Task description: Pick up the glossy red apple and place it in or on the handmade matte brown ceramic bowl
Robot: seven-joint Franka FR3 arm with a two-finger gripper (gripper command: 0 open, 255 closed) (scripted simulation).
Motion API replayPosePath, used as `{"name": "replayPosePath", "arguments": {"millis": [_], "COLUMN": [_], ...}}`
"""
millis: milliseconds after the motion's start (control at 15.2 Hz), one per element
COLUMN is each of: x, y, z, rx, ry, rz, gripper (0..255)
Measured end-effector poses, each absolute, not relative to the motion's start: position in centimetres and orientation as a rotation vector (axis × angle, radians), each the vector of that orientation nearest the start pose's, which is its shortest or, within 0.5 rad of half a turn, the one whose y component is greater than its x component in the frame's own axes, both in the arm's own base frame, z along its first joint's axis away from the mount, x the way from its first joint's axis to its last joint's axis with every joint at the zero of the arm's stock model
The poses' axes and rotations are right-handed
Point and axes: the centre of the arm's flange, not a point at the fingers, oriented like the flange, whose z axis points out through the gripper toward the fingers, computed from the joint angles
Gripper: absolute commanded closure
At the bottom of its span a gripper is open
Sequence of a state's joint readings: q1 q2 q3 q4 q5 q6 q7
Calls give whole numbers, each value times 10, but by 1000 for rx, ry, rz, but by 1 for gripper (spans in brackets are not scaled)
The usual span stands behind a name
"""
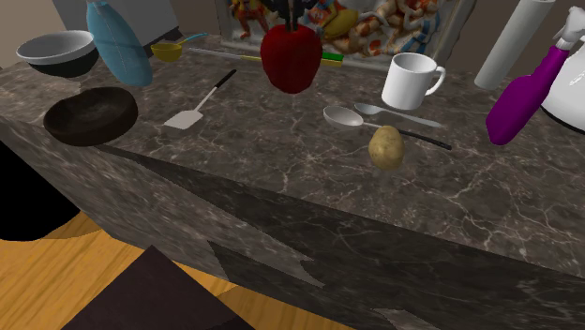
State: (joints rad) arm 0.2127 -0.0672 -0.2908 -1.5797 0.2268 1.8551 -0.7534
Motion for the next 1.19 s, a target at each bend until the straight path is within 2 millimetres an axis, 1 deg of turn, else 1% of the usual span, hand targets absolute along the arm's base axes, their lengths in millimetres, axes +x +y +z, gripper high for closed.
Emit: {"name": "replayPosePath", "arguments": {"millis": [396,528,594,726,792,858,990,1056,1122,1188], "x": [558,555,551,535,528,520,504,497,489,481], "y": [-32,-27,-20,-1,12,20,38,49,61,71], "z": [720,724,728,731,734,738,741,744,743,747], "rx": [-2836,-2836,-2836,-2835,-2835,-2835,-2835,-2835,-2835,-2835], "ry": [-949,-950,-950,-951,-952,-951,-951,-952,-952,-951], "rz": [-620,-619,-619,-619,-619,-619,-619,-619,-619,-620], "gripper": [255,255,255,255,255,255,255,255,255,255]}}
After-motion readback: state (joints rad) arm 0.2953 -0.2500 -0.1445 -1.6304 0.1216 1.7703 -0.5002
